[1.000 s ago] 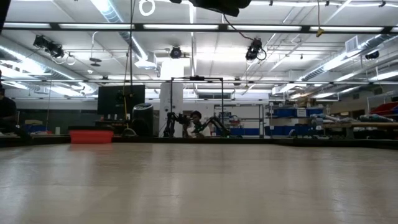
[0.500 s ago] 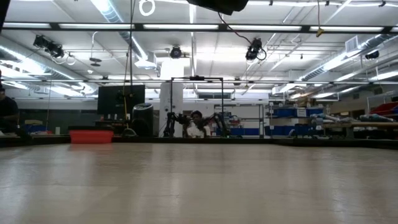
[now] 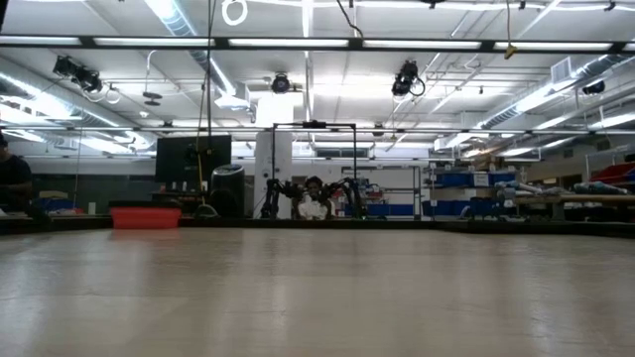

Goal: Coil cords
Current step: Coil the red wire onto the spool

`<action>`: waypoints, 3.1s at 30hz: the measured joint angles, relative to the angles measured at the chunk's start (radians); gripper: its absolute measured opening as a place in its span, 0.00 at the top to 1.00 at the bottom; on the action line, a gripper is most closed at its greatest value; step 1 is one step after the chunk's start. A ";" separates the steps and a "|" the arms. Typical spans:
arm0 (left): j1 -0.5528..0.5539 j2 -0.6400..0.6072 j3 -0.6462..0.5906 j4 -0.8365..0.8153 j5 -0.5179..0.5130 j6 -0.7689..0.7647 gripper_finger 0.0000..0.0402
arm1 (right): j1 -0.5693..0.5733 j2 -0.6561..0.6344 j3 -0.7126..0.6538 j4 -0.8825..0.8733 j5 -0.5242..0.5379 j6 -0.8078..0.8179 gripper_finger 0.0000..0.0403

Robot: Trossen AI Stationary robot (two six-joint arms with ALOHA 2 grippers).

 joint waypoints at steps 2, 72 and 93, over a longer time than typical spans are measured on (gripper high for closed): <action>-0.001 0.000 0.000 0.018 0.004 0.000 1.00 | -0.007 0.000 0.000 -0.014 0.009 -0.019 0.99; 0.097 0.088 0.000 0.215 0.503 -0.237 1.00 | -0.191 0.003 0.000 0.235 -0.013 0.252 0.99; 0.102 0.088 0.000 0.013 0.267 -0.281 1.00 | -0.096 0.003 0.000 0.417 -0.159 0.223 0.99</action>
